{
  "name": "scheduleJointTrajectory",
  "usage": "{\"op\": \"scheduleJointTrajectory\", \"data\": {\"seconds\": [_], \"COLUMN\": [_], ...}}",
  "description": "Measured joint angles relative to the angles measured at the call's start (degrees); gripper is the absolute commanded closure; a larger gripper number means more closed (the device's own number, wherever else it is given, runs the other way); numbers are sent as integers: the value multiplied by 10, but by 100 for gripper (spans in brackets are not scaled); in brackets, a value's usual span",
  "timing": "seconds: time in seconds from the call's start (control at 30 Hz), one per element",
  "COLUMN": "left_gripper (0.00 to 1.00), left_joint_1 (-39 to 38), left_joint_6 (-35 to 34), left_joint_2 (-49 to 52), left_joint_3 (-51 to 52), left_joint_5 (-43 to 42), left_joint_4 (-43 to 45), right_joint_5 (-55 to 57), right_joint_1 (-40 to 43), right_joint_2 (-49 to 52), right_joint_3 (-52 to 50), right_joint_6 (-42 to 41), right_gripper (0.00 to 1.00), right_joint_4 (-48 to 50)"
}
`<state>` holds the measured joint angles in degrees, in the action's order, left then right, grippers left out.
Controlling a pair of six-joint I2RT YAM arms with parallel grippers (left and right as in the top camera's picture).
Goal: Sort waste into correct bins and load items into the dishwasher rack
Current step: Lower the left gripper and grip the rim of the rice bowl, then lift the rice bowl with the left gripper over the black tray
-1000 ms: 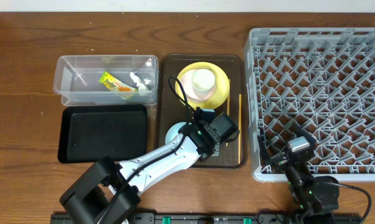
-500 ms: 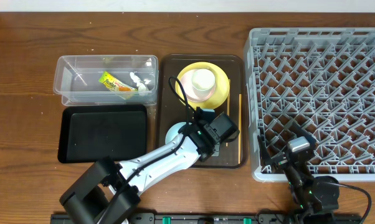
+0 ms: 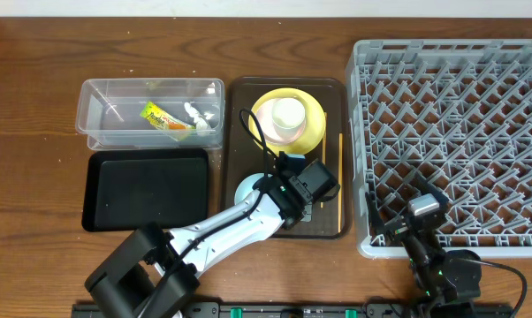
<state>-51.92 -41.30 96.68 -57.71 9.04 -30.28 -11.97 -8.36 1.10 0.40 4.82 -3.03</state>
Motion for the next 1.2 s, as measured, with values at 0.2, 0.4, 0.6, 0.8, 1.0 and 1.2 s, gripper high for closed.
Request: {"op": "scheduleJointTrajectory", "data": {"seconds": [0.2, 0.4, 0.6, 0.8, 1.0, 1.2], "left_gripper": [76, 88, 94, 94, 94, 94], "left_joint_1": [0, 0, 0, 0, 0, 4], "left_joint_6": [0, -3, 0, 1, 24, 37], "left_joint_2": [0, 1, 1, 0, -27, -116], "left_joint_3": [9, 11, 11, 11, 11, 11], "left_joint_5": [0, 0, 2, 3, 3, -1], "left_joint_4": [1, 10, 10, 9, -8, -46], "right_joint_5": [0, 0, 0, 0, 0, 0], "right_joint_1": [0, 0, 0, 0, 0, 0], "right_joint_2": [0, 0, 0, 0, 0, 0], "right_joint_3": [0, 0, 0, 0, 0, 0], "right_joint_6": [0, 0, 0, 0, 0, 0], "right_gripper": [1, 1, 1, 1, 1, 1], "right_joint_4": [0, 0, 0, 0, 0, 0]}}
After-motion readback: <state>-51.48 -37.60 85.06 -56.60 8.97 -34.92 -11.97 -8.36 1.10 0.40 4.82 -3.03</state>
